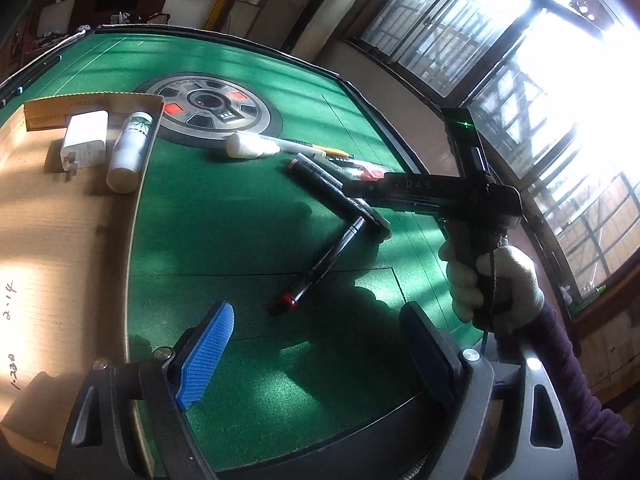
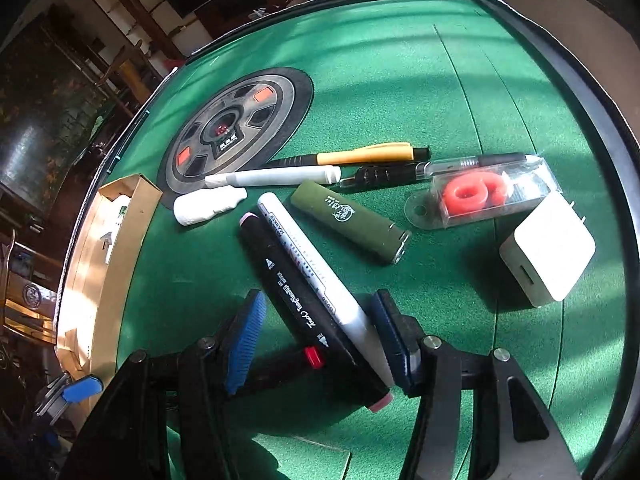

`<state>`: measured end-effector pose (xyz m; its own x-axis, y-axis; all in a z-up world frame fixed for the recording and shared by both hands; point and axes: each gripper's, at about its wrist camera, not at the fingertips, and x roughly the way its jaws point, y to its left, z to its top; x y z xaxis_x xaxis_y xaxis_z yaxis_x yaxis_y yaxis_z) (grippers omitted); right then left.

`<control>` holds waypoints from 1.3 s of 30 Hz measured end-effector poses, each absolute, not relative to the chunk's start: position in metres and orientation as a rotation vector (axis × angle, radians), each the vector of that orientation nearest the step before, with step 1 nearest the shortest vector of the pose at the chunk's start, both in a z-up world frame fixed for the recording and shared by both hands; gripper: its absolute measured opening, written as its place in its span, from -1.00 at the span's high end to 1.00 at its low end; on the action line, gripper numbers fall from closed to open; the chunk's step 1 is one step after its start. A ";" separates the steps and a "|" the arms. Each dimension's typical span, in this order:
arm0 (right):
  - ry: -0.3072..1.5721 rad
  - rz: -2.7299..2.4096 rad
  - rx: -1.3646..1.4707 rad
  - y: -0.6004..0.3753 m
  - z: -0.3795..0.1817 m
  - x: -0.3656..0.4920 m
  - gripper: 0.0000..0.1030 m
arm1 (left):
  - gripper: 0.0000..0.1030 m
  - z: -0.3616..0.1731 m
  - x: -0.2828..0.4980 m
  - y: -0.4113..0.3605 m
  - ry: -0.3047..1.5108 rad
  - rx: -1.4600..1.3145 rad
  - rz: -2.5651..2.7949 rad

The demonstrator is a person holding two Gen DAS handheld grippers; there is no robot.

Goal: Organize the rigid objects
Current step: 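Grasp the red-capped black marker with the left tool while the right tool reaches the pink-capped marker, then grasp the pink-capped black marker with the right tool while the left tool lifts its marker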

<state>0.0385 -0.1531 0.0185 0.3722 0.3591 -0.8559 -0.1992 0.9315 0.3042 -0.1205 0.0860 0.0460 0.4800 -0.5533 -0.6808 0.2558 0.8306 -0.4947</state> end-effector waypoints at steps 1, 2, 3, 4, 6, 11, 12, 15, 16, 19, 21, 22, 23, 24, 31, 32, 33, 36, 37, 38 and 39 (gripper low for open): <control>1.122 0.344 0.135 -0.152 0.020 0.039 -0.07 | -0.71 0.045 -0.121 0.084 0.955 -0.344 -0.505; 1.114 0.327 0.111 -0.150 0.021 0.040 -0.06 | -0.71 0.045 -0.121 0.083 0.957 -0.338 -0.505; 1.112 0.318 0.097 -0.148 0.021 0.041 -0.06 | -0.71 0.046 -0.121 0.082 0.956 -0.331 -0.504; 1.113 0.319 0.092 -0.146 0.019 0.043 -0.05 | -0.71 0.046 -0.122 0.081 0.955 -0.325 -0.501; 1.113 0.317 0.073 -0.142 0.016 0.043 0.00 | -0.71 0.048 -0.123 0.079 0.951 -0.311 -0.495; 1.080 0.271 0.077 -0.146 0.020 0.039 0.41 | -0.71 0.048 -0.120 0.063 0.953 -0.224 -0.488; 1.075 0.263 0.089 -0.150 0.022 0.037 0.49 | -0.71 0.048 -0.120 0.058 0.951 -0.197 -0.490; 1.099 0.245 0.122 -0.163 0.023 0.031 0.92 | -0.71 0.048 -0.113 0.040 0.947 -0.098 -0.482; 1.103 0.246 0.136 -0.169 0.022 0.029 0.92 | -0.71 0.047 -0.110 0.033 0.944 -0.067 -0.481; 1.102 0.220 0.146 -0.184 0.022 0.022 0.90 | -0.71 0.041 -0.097 0.015 0.941 0.011 -0.481; 1.091 0.232 0.175 -0.193 0.022 0.017 0.89 | -0.69 0.033 -0.085 0.005 0.950 0.046 -0.480; 1.085 0.231 0.184 -0.196 0.022 0.014 0.89 | -0.65 0.029 -0.078 0.001 0.959 0.059 -0.482; 1.077 0.232 0.190 -0.198 0.024 0.011 0.89 | -0.46 0.024 -0.073 -0.003 0.973 0.071 -0.485; 1.067 0.235 0.197 -0.200 0.025 0.009 0.89 | -0.10 0.018 -0.067 -0.007 0.996 0.082 -0.494; 1.010 0.309 0.234 -0.202 0.037 -0.001 0.87 | 0.72 0.018 -0.073 -0.001 1.023 0.071 -0.457; 1.007 0.323 0.237 -0.201 0.038 -0.001 0.87 | 0.71 0.018 -0.075 0.002 1.024 0.066 -0.452; 1.004 0.336 0.242 -0.200 0.038 -0.001 0.86 | 0.71 0.018 -0.076 0.002 1.025 0.066 -0.452; 1.005 0.360 0.256 -0.194 0.036 0.002 0.84 | 0.37 0.017 -0.068 -0.003 1.027 0.034 -0.461; 1.007 0.366 0.263 -0.191 0.035 0.004 0.84 | 0.21 0.018 -0.065 -0.007 1.027 0.022 -0.474; 1.011 0.371 0.270 -0.188 0.034 0.005 0.84 | 0.08 0.017 -0.064 -0.012 1.018 0.019 -0.478; 1.013 0.379 0.275 -0.185 0.034 0.005 0.84 | 0.10 0.016 -0.062 -0.017 1.002 0.039 -0.463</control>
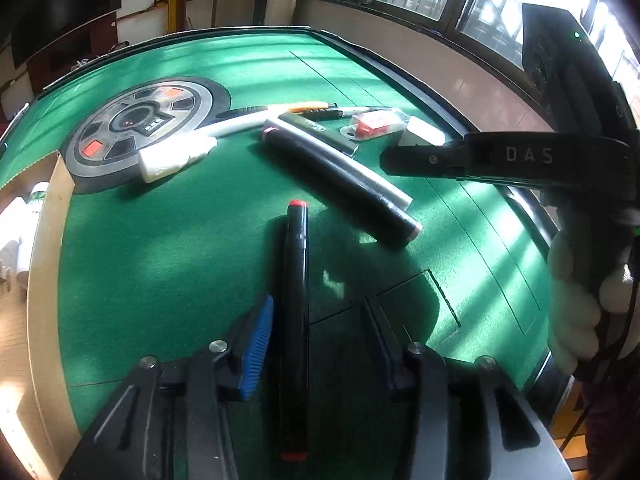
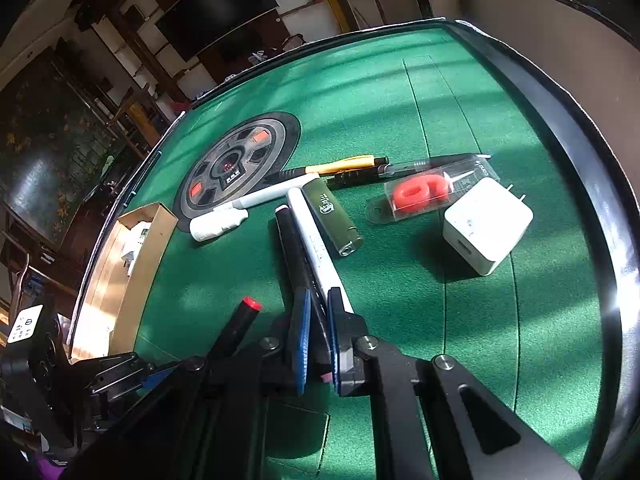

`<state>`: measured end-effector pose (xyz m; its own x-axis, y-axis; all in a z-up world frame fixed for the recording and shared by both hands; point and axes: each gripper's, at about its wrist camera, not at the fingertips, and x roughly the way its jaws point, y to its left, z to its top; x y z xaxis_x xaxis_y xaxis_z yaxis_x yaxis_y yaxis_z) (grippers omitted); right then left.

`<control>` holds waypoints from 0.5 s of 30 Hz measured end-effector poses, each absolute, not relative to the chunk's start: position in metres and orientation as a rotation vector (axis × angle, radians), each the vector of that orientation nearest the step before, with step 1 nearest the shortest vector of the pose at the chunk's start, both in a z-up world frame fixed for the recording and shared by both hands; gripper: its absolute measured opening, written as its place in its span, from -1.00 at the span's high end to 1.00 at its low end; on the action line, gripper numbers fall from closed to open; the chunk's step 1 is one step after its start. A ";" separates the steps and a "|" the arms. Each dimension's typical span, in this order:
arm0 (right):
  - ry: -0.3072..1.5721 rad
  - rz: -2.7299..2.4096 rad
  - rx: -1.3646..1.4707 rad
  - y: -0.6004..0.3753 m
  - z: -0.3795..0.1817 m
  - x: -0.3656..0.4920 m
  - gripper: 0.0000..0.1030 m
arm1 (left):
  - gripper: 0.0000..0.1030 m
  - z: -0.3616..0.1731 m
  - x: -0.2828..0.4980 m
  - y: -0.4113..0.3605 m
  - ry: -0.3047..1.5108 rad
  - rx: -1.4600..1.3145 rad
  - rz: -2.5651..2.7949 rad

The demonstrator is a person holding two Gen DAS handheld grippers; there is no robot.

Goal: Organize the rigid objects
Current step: 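Grasp the pink-capped black marker with the right tool while the left tool lifts its marker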

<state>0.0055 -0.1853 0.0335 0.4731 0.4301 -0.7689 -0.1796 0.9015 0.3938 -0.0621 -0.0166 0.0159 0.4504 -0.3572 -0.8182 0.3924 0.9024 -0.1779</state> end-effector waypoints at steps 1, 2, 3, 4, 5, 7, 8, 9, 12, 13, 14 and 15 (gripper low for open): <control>1.015 0.387 0.276 -0.182 0.033 0.005 0.84 | 0.19 0.015 -0.063 -0.020 0.987 0.064 -0.447; 1.018 0.392 0.271 -0.179 0.034 0.005 0.84 | 0.63 0.015 -0.063 -0.019 0.978 0.086 -0.421; 1.020 0.395 0.259 -0.175 0.035 0.005 0.82 | 0.73 0.015 -0.064 -0.016 0.984 0.079 -0.421; 1.021 0.399 0.247 -0.172 0.036 0.004 0.74 | 0.73 0.016 -0.065 -0.008 0.998 0.038 -0.433; 1.020 0.404 0.235 -0.169 0.037 0.004 0.59 | 0.73 0.016 -0.065 0.000 1.007 0.002 -0.433; 1.018 0.411 0.214 -0.165 0.037 0.006 0.35 | 0.73 0.020 -0.071 0.016 0.994 -0.036 -0.429; 1.020 0.418 0.203 -0.163 0.036 0.008 0.32 | 0.73 0.023 -0.075 0.024 0.988 -0.063 -0.436; 1.028 0.423 0.193 -0.160 0.034 0.010 0.32 | 0.73 0.026 -0.079 0.031 0.981 -0.091 -0.443; 1.060 0.419 0.170 -0.151 0.025 0.018 0.32 | 0.73 0.039 -0.091 0.052 0.952 -0.155 -0.452; 1.063 0.410 0.161 -0.149 0.023 0.021 0.32 | 0.73 0.042 -0.094 0.059 0.946 -0.183 -0.462; 1.066 0.399 0.148 -0.146 0.021 0.023 0.32 | 0.72 0.046 -0.097 0.065 0.938 -0.205 -0.469; 1.077 0.392 0.140 -0.144 0.019 0.025 0.32 | 0.73 0.049 -0.099 0.070 0.928 -0.225 -0.471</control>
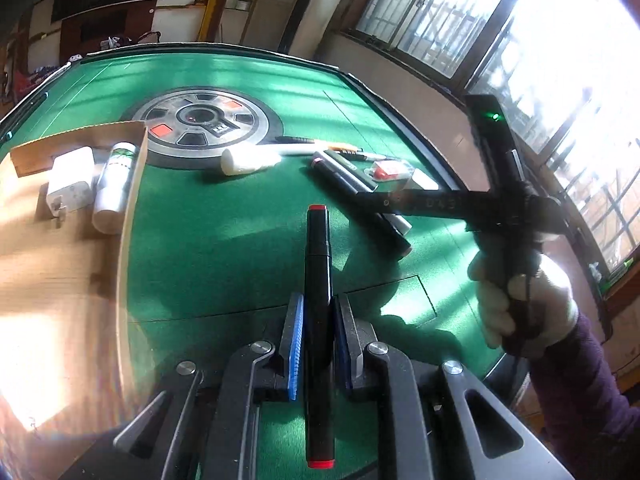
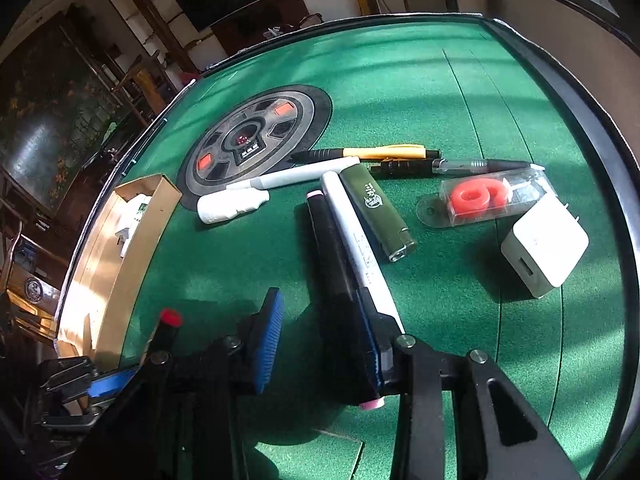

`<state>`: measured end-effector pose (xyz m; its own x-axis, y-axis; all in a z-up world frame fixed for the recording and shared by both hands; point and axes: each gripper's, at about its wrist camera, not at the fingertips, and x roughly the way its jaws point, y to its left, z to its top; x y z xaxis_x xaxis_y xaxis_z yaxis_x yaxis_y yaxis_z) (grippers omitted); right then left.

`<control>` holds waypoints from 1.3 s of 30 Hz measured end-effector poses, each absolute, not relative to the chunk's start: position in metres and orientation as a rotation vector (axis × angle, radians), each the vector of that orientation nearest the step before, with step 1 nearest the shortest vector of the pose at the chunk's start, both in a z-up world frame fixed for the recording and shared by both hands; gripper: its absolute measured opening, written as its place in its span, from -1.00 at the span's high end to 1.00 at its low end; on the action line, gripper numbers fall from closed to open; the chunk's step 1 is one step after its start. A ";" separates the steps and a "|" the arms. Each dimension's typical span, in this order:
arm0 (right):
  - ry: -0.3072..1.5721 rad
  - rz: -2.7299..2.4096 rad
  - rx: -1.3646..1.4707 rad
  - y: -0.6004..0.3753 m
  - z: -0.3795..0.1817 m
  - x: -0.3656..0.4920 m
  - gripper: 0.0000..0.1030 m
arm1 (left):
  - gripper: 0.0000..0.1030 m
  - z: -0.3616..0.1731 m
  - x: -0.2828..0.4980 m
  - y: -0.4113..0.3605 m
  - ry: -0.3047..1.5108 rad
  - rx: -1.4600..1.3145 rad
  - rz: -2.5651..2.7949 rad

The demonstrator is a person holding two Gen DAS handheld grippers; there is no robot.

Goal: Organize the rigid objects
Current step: 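Grasp the pink-capped black marker with the right tool while the left tool lifts its marker, then lower both black markers into the box and open both tools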

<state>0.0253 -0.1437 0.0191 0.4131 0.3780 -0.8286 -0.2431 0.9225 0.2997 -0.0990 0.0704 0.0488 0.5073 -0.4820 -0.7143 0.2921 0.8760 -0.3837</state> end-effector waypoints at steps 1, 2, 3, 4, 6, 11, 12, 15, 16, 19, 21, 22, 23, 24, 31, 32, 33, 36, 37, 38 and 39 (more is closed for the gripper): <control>1.081 0.381 0.132 -0.142 0.017 0.027 0.32 | 0.72 0.051 -0.101 0.075 0.921 -0.244 -0.474; 1.087 0.372 0.117 -0.140 0.015 0.029 0.32 | 0.72 0.054 -0.102 0.079 0.915 -0.260 -0.478; 1.101 0.368 0.103 -0.137 0.012 0.031 0.32 | 0.72 0.055 -0.103 0.083 0.909 -0.275 -0.479; 1.087 0.359 0.087 -0.134 0.012 0.032 0.32 | 0.72 0.057 -0.103 0.087 0.903 -0.288 -0.479; 1.087 0.332 0.049 -0.126 0.013 0.035 0.32 | 0.72 0.060 -0.104 0.094 0.891 -0.306 -0.482; 1.080 0.261 -0.039 -0.108 0.012 0.034 0.69 | 0.72 0.070 -0.109 0.115 0.862 -0.346 -0.476; 1.084 0.269 -0.022 -0.109 0.013 0.033 0.72 | 0.72 0.073 -0.111 0.122 0.853 -0.352 -0.468; 1.075 0.284 0.039 -0.114 0.018 0.028 0.72 | 0.72 0.081 -0.115 0.150 0.824 -0.364 -0.419; 1.070 0.301 0.072 -0.116 0.022 0.025 0.72 | 0.72 0.083 -0.115 0.161 0.816 -0.368 -0.396; 1.046 0.367 0.159 -0.118 0.041 0.015 0.72 | 0.72 0.085 -0.110 0.195 0.813 -0.368 -0.309; 1.033 0.426 0.197 -0.113 0.055 0.008 0.72 | 0.72 0.081 -0.101 0.218 0.833 -0.369 -0.245; 1.030 0.456 0.212 -0.108 0.062 0.007 0.72 | 0.72 0.078 -0.094 0.229 0.845 -0.373 -0.222; 1.026 0.483 0.222 -0.102 0.067 0.005 0.72 | 0.72 0.075 -0.088 0.239 0.859 -0.377 -0.199; 1.026 0.507 0.228 -0.093 0.072 0.005 0.72 | 0.72 0.071 -0.080 0.248 0.875 -0.379 -0.177; 1.082 0.636 0.272 -0.020 0.074 0.015 0.72 | 0.72 0.036 -0.026 0.282 0.966 -0.390 -0.073; 1.092 0.646 0.274 -0.008 0.073 0.018 0.72 | 0.72 0.032 -0.021 0.284 0.974 -0.396 -0.070; 1.103 0.658 0.279 0.003 0.070 0.020 0.72 | 0.72 0.030 -0.017 0.285 0.984 -0.394 -0.068; 1.137 0.688 0.296 0.035 0.062 0.027 0.72 | 0.72 0.023 -0.005 0.290 1.000 -0.399 -0.057; 1.148 0.696 0.302 0.045 0.060 0.029 0.72 | 0.72 0.021 -0.002 0.292 1.003 -0.402 -0.053; 1.156 0.702 0.305 0.054 0.057 0.030 0.72 | 0.72 0.020 0.000 0.293 1.005 -0.403 -0.044; 1.162 0.704 0.305 0.064 0.055 0.032 0.72 | 0.72 0.019 0.001 0.295 1.004 -0.405 -0.038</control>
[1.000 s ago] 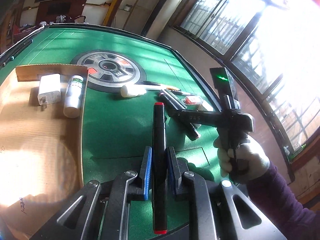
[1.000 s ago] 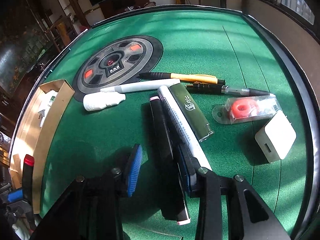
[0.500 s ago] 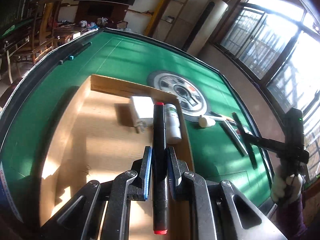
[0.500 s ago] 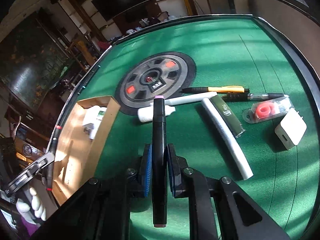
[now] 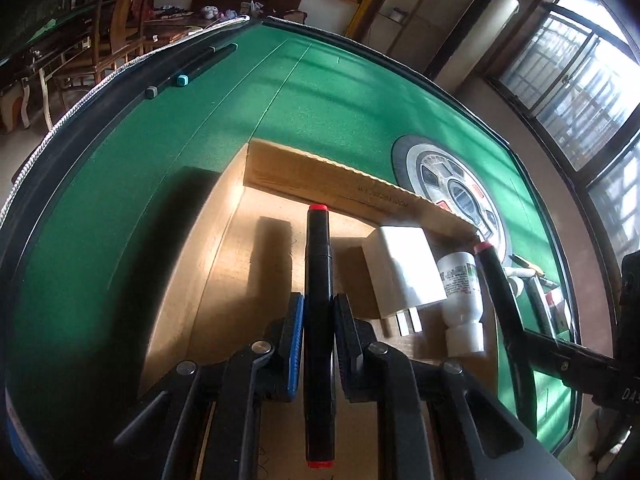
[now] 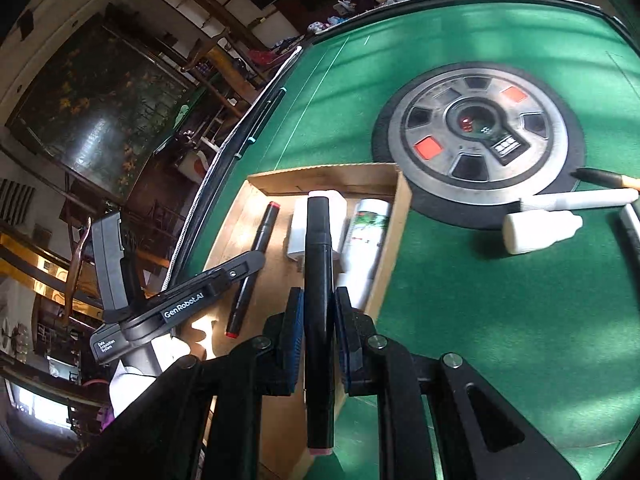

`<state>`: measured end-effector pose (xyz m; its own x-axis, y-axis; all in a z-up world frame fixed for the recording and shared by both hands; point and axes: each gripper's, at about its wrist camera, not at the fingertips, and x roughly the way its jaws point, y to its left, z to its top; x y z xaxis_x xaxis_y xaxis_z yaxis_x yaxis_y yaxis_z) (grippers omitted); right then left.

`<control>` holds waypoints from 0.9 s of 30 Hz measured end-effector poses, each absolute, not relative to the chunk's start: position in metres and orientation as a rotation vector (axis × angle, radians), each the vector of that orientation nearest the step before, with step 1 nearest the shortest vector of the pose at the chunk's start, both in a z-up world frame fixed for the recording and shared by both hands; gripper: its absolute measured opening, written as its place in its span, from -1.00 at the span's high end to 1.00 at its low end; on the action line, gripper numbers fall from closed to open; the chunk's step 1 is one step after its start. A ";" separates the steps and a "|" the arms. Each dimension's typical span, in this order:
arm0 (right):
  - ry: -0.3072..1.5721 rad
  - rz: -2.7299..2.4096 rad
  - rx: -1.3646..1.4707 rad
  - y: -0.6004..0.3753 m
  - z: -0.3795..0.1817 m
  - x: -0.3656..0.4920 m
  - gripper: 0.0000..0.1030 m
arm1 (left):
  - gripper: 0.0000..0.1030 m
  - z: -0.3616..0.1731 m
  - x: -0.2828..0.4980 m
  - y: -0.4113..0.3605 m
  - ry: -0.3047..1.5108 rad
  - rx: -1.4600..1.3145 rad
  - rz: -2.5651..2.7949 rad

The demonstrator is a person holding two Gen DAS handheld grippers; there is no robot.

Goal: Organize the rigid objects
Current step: 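Lower both black markers into the box and open both tools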

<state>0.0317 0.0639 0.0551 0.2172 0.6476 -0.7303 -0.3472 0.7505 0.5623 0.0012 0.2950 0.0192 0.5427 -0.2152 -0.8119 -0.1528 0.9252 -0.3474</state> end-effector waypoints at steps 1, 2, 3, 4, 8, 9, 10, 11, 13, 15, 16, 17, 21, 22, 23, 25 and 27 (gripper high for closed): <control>1.166 0.705 0.301 0.073 0.053 0.033 0.72 | 0.72 0.018 0.003 0.297 1.003 -0.408 -0.034; 1.171 0.707 0.297 0.082 0.051 0.034 0.72 | 0.72 0.018 0.004 0.299 1.002 -0.411 -0.028; 1.177 0.705 0.290 0.090 0.050 0.035 0.72 | 0.72 0.016 0.005 0.301 1.002 -0.411 -0.019; 1.182 0.702 0.285 0.097 0.048 0.036 0.72 | 0.72 0.015 0.006 0.303 1.003 -0.412 -0.009; 1.198 0.691 0.260 0.122 0.044 0.042 0.72 | 0.71 0.011 0.008 0.311 0.990 -0.439 -0.008; 1.201 0.688 0.253 0.127 0.043 0.044 0.72 | 0.71 0.012 0.008 0.312 0.985 -0.445 -0.011; 1.203 0.684 0.245 0.131 0.042 0.045 0.72 | 0.71 0.012 0.008 0.312 0.981 -0.447 -0.012; 1.205 0.678 0.238 0.133 0.041 0.047 0.72 | 0.71 0.012 0.008 0.312 0.977 -0.448 -0.014; 1.207 0.668 0.229 0.138 0.040 0.050 0.72 | 0.71 0.012 0.008 0.314 0.966 -0.469 -0.020; 1.208 0.658 0.222 0.141 0.040 0.052 0.72 | 0.70 0.013 0.007 0.316 0.954 -0.494 -0.034; 1.207 0.651 0.219 0.141 0.040 0.053 0.72 | 0.70 0.013 0.006 0.317 0.951 -0.508 -0.044; 1.207 0.646 0.218 0.140 0.040 0.053 0.72 | 0.66 0.014 0.004 0.319 0.950 -0.521 -0.051; 1.207 0.634 0.212 0.145 0.040 0.056 0.72 | 0.20 0.031 -0.011 0.322 0.900 -0.548 -0.089; 1.207 0.632 0.206 0.147 0.040 0.056 0.72 | 0.13 0.037 -0.017 0.323 0.879 -0.553 -0.094; 1.207 0.631 0.198 0.151 0.039 0.057 0.72 | 0.00 0.044 -0.025 0.324 0.856 -0.557 -0.098; 1.205 0.628 0.180 0.156 0.039 0.056 0.72 | -0.19 0.056 -0.040 0.329 0.813 -0.565 -0.084; 1.203 0.625 0.161 0.159 0.039 0.055 0.72 | -0.34 0.064 -0.055 0.332 0.789 -0.571 -0.055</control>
<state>0.0548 0.1586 0.0392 0.2150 0.5309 -0.8197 -0.3659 0.8220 0.4364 -0.0549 0.3319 0.0636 0.7111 -0.2549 -0.6553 -0.1615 0.8479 -0.5050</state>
